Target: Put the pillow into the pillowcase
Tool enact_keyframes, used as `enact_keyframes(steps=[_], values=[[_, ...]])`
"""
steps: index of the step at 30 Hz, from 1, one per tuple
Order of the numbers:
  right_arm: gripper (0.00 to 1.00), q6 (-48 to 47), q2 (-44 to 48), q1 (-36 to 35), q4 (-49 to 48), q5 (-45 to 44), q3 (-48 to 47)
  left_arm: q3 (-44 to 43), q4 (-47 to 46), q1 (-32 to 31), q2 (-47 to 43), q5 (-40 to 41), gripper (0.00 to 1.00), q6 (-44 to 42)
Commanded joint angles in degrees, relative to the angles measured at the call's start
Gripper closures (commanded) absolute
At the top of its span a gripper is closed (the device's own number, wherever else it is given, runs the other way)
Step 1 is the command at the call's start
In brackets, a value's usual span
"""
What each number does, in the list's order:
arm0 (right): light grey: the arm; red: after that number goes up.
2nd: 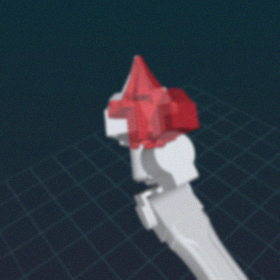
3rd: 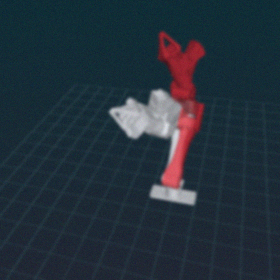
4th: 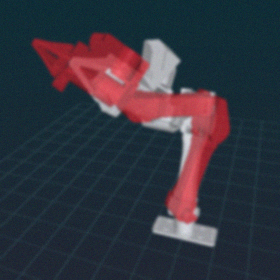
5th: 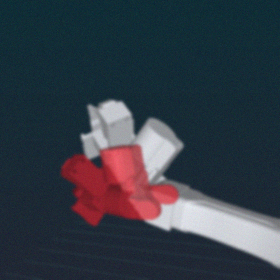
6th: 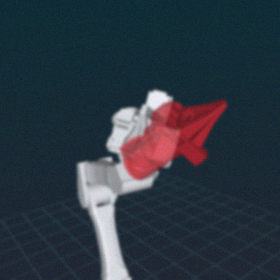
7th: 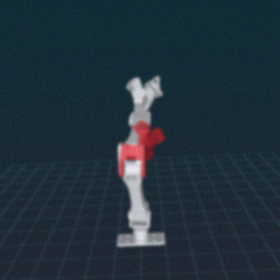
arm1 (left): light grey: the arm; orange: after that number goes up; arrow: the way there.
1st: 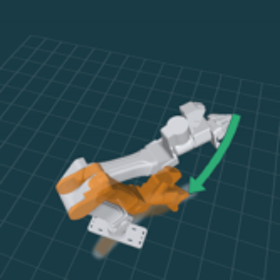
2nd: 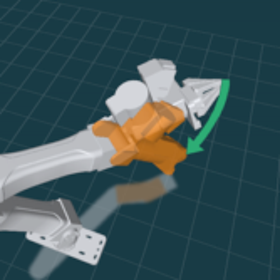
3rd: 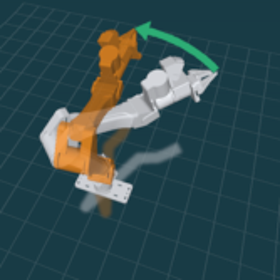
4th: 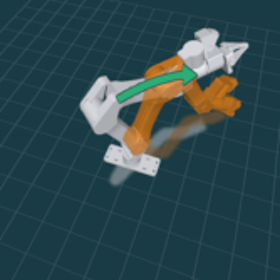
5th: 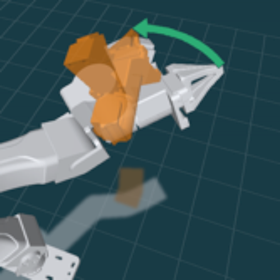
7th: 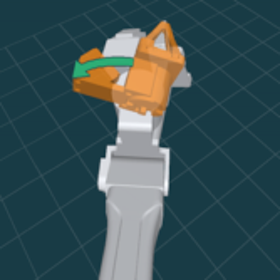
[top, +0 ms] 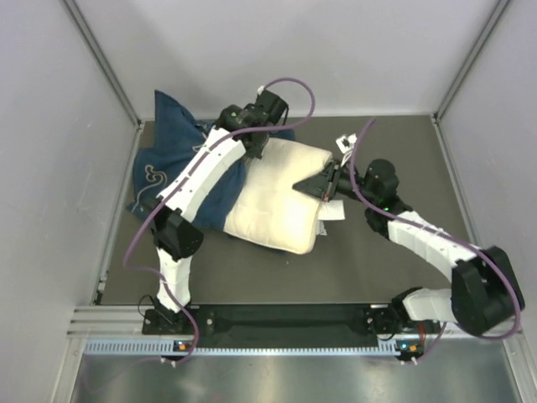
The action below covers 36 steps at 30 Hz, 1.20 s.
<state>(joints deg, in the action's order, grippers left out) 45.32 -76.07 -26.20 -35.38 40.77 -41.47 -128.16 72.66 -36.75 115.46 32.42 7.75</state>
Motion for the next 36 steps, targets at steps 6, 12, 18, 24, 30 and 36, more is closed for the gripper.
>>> enact_keyframes(steps=[6,12,18,24,30,36], values=[[1.00,-9.5,2.3,2.2,8.9,3.3,1.0,3.8,-5.5,-2.1,-5.6,-33.9,1.00,0.8],[1.00,-16.0,1.0,0.5,29.8,-13.6,2.2,3.7,0.9,-2.1,4.5,-14.2,1.00,1.3],[1.00,-14.9,-10.2,1.9,28.2,-15.3,-1.6,2.0,3.0,-1.7,7.6,10.3,1.00,0.8],[1.00,-9.6,-9.0,-6.6,7.7,-13.3,-0.3,5.4,0.0,2.1,5.2,6.3,1.00,4.4],[1.00,-4.0,-17.0,-11.9,-9.9,-16.0,-2.8,9.5,-6.9,3.9,0.2,-15.6,1.00,5.9],[1.00,4.0,-23.3,-12.4,-20.8,-15.9,-2.6,10.5,-8.3,3.8,-2.9,-27.0,1.00,6.7]])
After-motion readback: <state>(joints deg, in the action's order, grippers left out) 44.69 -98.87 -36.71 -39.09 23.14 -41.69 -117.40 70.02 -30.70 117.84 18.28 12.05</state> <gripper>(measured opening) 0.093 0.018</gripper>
